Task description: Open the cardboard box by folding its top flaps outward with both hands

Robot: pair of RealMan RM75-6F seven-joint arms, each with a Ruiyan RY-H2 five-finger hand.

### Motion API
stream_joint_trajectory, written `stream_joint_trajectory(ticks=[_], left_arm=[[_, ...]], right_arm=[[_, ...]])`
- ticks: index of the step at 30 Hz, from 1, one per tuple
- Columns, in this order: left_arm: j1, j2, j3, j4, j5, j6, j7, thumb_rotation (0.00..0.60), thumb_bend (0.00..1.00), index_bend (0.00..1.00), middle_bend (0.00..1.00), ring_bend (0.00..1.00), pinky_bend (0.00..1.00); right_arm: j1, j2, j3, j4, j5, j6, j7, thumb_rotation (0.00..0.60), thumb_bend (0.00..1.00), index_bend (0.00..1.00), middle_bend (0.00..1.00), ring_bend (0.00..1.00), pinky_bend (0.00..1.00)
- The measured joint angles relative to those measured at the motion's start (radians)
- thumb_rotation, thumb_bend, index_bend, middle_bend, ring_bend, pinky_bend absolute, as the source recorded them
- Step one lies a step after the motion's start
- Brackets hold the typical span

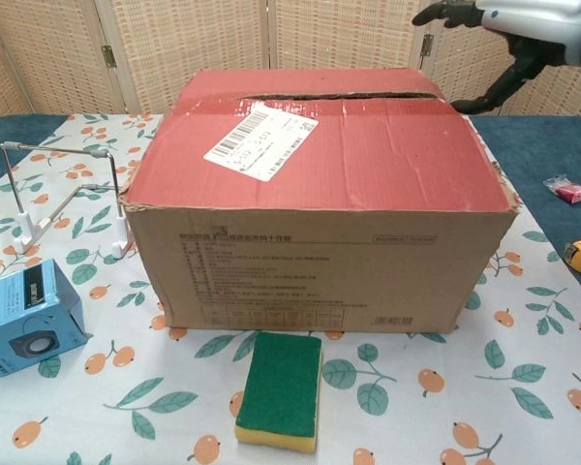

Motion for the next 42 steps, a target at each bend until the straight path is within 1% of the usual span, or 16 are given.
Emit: stream_joint_trajectory(ticks=[6,11,16,19,24,28,36,42], left_arm=[[0.013,0.012,0.003,-0.001,-0.005,0.008,-0.018,0.600,0.50,0.00,0.00,0.00,0.00],[0.025,0.018,0.005,-0.001,-0.008,0.018,-0.026,0.600,0.49,0.00,0.00,0.00,0.00],[0.032,0.020,0.004,-0.001,-0.013,0.023,-0.037,0.600,0.50,0.00,0.00,0.00,0.00],[0.034,0.022,0.001,0.001,-0.020,0.022,-0.047,0.600,0.50,0.00,0.00,0.00,0.00],[0.031,0.025,-0.003,0.008,-0.033,0.004,-0.066,0.600,0.50,0.00,0.00,0.00,0.00],[0.026,0.027,-0.009,0.015,-0.044,-0.008,-0.079,0.600,0.50,0.00,0.00,0.00,0.00],[0.017,0.025,-0.015,0.022,-0.063,-0.040,-0.087,0.600,0.49,0.00,0.00,0.00,0.00],[0.009,0.026,-0.026,0.030,-0.093,-0.068,-0.100,0.600,0.50,0.00,0.00,0.00,0.00]], right_arm=[[0.053,-0.068,0.001,0.074,0.023,-0.023,0.000,0.600,0.37,0.00,0.00,0.00,0.00],[0.078,-0.115,0.006,0.131,0.031,-0.013,0.011,0.600,0.37,0.00,0.00,0.00,0.00],[0.126,-0.162,0.031,0.204,0.034,-0.007,0.044,0.600,0.37,0.00,0.00,0.00,0.00],[0.165,-0.176,0.057,0.237,0.046,-0.014,0.047,0.600,0.37,0.00,0.00,0.00,0.00],[0.210,-0.171,0.103,0.253,0.089,-0.019,0.029,0.600,0.37,0.00,0.00,0.00,0.00],[0.247,-0.170,0.124,0.291,0.134,-0.041,0.011,0.600,0.37,0.00,0.00,0.00,0.00],[0.341,-0.191,0.184,0.457,0.250,-0.115,-0.001,0.600,0.37,0.00,0.00,0.00,0.00],[0.396,-0.214,0.208,0.593,0.312,-0.163,0.008,0.600,0.37,0.00,0.00,0.00,0.00]])
